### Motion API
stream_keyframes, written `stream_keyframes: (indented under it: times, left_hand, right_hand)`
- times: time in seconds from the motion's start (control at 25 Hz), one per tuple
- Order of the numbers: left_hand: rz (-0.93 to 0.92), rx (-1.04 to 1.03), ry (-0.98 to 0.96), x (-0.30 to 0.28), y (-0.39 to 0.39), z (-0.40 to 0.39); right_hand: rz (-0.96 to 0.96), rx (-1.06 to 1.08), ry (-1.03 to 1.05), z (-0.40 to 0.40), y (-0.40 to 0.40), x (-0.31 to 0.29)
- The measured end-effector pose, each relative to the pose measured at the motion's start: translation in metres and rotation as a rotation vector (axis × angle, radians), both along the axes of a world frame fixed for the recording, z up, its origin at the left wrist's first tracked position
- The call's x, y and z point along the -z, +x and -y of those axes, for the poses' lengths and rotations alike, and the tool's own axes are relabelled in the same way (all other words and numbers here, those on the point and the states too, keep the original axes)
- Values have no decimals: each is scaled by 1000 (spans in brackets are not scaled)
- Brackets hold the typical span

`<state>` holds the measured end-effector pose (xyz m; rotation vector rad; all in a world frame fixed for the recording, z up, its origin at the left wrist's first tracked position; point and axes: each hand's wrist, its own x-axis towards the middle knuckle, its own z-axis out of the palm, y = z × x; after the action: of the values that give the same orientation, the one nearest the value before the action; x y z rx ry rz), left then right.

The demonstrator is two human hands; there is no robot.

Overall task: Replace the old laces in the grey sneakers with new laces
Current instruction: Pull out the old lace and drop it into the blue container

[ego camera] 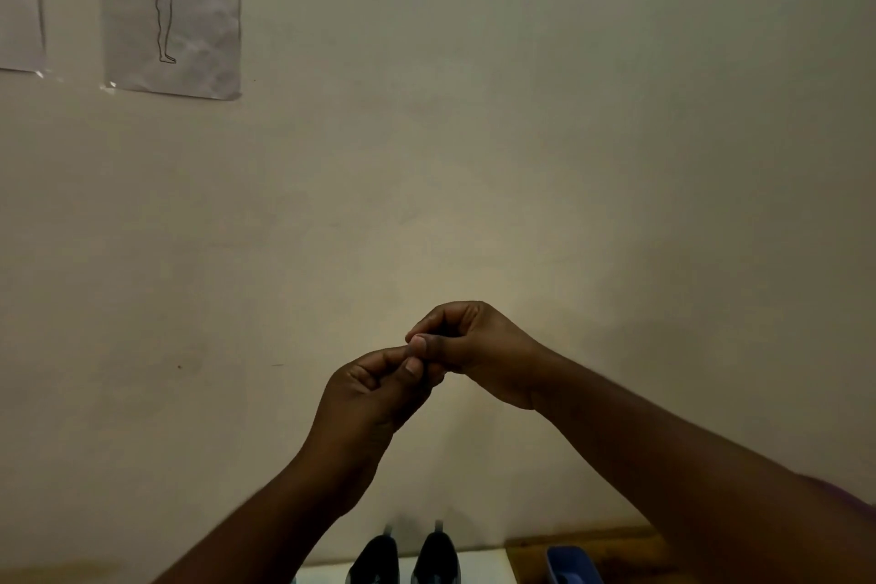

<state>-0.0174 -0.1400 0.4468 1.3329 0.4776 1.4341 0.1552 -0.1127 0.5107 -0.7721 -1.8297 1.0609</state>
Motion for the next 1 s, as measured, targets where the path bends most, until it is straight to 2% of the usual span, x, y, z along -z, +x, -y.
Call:
stream_keyframes:
  times: [0.16,0.36,0.56,0.68,0.84,1.0]
  left_hand:
    - [20,-127,71,-1,8,10]
    - [-55,-407,253,-2,18,27]
    - [-32,-511,300,5,25,34]
    - [35,-450,246,5,28,35]
    - [327,-147,-8,-4,25,34]
    - [453,-143,-85,-5,24,33]
  right_hand:
    - [-46,9,35,1,-4,-1]
    - [-55,-57,162,6,-3,-2]
    - [-19,-120,311,12,-4,-4]
    - [-6,-104,303,14,-5,-3]
    - [29,-72,198,15,-7,14]
    - [11,23,249,16,-14,31]
